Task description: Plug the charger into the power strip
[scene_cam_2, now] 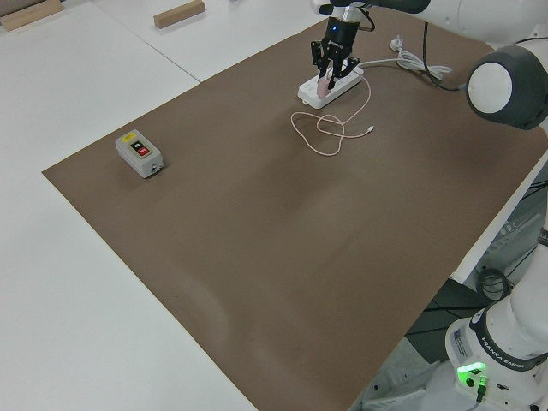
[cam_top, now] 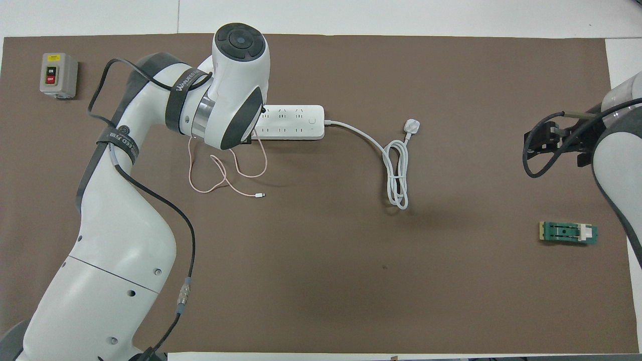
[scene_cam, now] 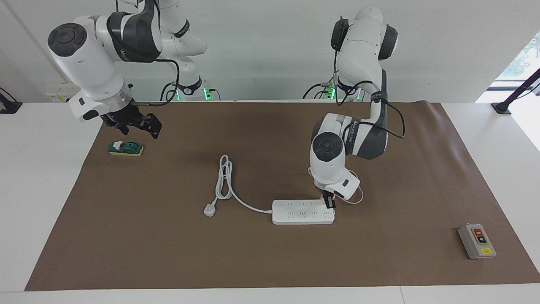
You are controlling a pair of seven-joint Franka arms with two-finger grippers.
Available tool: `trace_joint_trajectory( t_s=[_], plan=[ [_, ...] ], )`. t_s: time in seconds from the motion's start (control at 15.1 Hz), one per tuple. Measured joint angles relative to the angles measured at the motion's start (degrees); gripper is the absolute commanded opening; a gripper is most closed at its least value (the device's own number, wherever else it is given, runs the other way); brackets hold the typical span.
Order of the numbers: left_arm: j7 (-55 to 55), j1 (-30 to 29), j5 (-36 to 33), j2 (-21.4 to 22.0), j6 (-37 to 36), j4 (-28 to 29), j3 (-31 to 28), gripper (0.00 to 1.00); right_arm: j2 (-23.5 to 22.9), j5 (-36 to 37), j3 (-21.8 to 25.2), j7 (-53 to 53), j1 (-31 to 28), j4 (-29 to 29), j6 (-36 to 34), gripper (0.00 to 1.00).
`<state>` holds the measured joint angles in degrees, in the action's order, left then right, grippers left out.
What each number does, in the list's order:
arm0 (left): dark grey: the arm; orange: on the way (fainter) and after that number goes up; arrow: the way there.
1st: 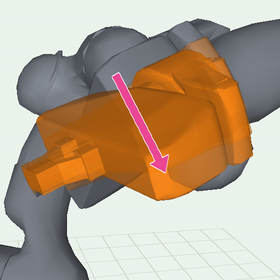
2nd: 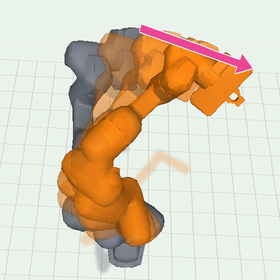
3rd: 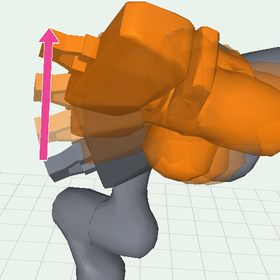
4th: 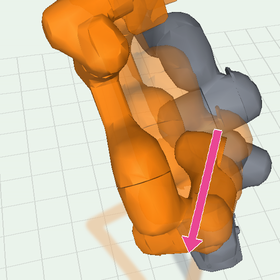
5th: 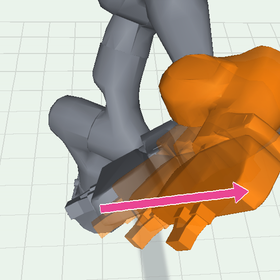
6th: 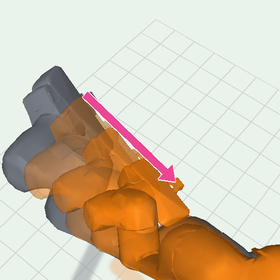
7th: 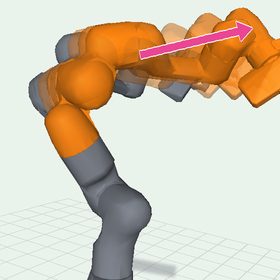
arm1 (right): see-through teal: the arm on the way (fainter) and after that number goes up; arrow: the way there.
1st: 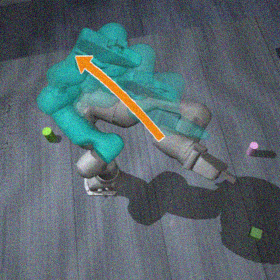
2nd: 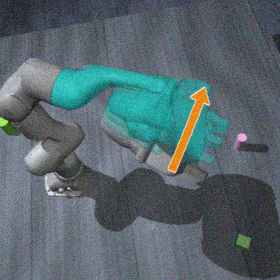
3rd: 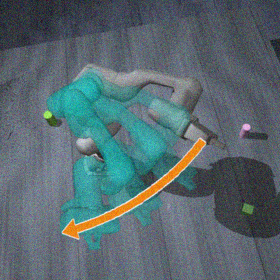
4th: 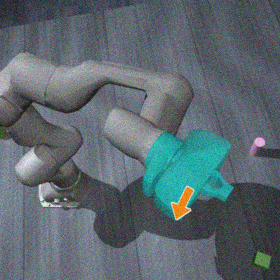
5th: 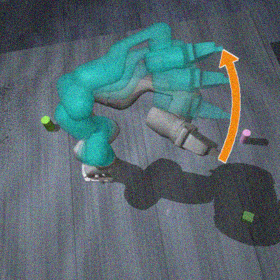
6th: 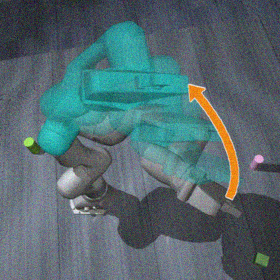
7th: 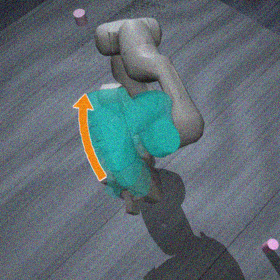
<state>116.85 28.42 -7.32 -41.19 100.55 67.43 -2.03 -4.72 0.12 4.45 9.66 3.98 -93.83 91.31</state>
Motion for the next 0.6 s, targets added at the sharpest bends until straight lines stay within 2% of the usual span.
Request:
trace_joint_trajectory(
  t_s=[0.6],
  plan=[
    [-2.2,0.0,0.0,-0.1,-0.4,-1.3,0.0,0.0,0.0,0.0,0.0,0.0,-0.1,0.0,0.0,1.0]
  ],
)
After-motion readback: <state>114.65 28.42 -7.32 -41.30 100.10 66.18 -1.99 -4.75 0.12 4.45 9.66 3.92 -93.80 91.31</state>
